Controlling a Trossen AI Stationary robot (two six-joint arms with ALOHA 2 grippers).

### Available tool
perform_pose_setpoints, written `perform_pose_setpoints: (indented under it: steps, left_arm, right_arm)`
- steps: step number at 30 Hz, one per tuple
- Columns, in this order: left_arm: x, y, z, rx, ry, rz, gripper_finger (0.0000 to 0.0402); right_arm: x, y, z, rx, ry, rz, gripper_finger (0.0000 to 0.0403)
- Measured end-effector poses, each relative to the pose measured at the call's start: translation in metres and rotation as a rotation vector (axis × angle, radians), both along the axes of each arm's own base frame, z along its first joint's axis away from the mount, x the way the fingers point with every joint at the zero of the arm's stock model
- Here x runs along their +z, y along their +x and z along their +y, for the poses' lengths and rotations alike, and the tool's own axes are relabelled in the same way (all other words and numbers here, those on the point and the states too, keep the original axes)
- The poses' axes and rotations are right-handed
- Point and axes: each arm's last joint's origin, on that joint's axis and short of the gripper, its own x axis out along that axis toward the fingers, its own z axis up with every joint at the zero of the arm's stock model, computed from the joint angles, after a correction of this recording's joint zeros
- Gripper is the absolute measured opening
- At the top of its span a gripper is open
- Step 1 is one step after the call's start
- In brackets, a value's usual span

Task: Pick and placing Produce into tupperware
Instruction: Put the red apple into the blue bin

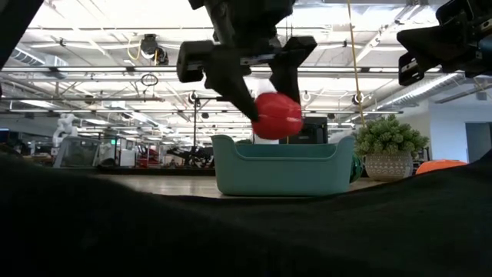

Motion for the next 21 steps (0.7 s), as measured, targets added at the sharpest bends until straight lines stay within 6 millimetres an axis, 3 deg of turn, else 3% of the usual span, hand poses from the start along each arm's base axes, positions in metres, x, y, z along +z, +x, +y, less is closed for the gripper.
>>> perform_pose_setpoints:
  steps: [21]
  left_arm:
    - [-0.028, 0.005, -0.010, 0.053, -0.010, 0.090, 0.0273]
  right_arm:
    - [0.000, 0.000, 0.000, 0.000, 0.000, 0.005, 0.0000]
